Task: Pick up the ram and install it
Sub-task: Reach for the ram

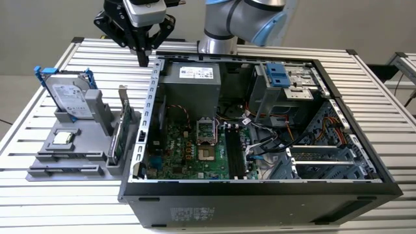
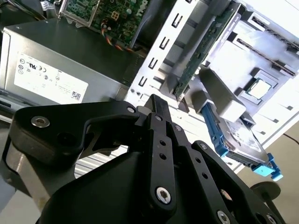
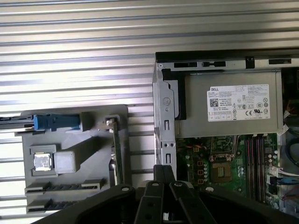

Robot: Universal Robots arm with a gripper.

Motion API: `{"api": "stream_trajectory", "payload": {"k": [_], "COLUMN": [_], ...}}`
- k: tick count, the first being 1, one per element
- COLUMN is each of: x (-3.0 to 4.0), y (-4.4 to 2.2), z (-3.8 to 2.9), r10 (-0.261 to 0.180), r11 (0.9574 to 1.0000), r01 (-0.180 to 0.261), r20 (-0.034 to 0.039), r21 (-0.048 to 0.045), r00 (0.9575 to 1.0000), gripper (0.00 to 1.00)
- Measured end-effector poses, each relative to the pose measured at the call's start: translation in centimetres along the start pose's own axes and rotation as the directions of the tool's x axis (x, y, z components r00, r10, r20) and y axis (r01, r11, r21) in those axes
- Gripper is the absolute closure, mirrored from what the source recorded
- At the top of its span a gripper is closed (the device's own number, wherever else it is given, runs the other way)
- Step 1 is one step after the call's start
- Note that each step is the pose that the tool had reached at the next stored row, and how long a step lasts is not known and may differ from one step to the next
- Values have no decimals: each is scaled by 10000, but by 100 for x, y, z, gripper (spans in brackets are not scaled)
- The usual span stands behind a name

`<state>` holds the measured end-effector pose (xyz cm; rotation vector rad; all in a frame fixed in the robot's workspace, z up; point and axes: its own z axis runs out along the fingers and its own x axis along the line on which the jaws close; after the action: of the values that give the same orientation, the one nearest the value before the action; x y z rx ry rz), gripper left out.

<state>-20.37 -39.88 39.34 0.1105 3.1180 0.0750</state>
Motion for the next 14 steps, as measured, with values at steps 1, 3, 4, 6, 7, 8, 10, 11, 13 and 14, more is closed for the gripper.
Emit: {"api": "stream_trajectory", "payload": {"k": [1, 3, 4, 6, 7, 8, 10, 11, 13, 14], "x": [9, 29, 39, 58, 68, 77, 97, 106, 126, 136], "y": [-1, -2, -3, -4, -5, -6, -7, -8, -9, -10], "z": [0, -1, -1, -1, -2, -2, -2, -3, -3, -3], "r10": [0, 0, 0, -1, 0, -1, 0, -1, 0, 0], "r11": [10000, 10000, 10000, 10000, 10000, 10000, 10000, 10000, 10000, 10000], "r01": [0, 0, 0, 1, 0, 1, 0, 1, 0, 0], "r20": [0, 0, -1, 0, 0, -1, 0, 0, 0, 0], "r21": [0, 0, 0, 0, 1, 0, 0, 0, 0, 0], "r00": [10000, 10000, 10000, 10000, 10000, 10000, 10000, 10000, 10000, 10000], "gripper": [100, 100, 100, 100, 100, 100, 100, 100, 100, 100]}}
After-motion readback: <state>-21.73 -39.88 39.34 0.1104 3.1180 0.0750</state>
